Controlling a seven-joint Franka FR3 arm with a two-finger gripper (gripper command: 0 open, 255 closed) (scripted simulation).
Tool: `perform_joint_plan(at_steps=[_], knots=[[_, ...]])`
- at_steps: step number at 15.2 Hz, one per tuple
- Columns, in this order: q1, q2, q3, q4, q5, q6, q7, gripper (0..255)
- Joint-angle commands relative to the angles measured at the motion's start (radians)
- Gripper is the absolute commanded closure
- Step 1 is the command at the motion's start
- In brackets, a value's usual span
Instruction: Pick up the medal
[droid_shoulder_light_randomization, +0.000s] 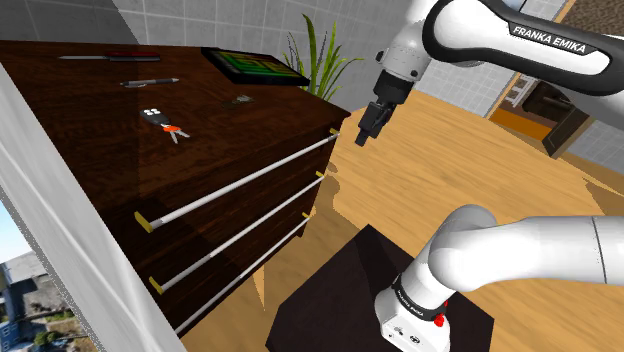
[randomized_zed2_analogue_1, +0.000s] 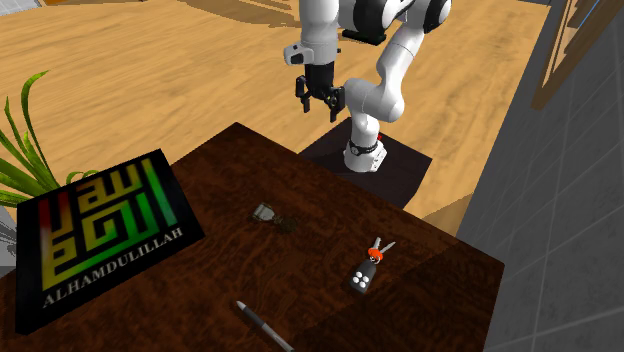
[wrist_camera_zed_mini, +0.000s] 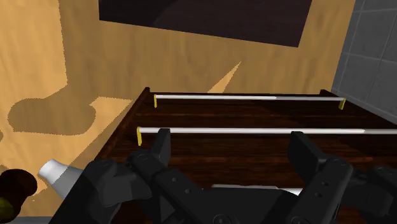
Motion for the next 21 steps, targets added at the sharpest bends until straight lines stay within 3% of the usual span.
perform_joint_plan(at_steps=[1, 11, 21], knots=[[0.000, 0.000, 0.000, 0.000, 0.000, 0.000, 0.000, 0], [0.001, 0.319, 0.171, 0.235, 0.061, 0.123, 0.264, 0], [-0.007, 0.694, 0.303, 0.611, -0.015, 0.146, 0.539, 0]])
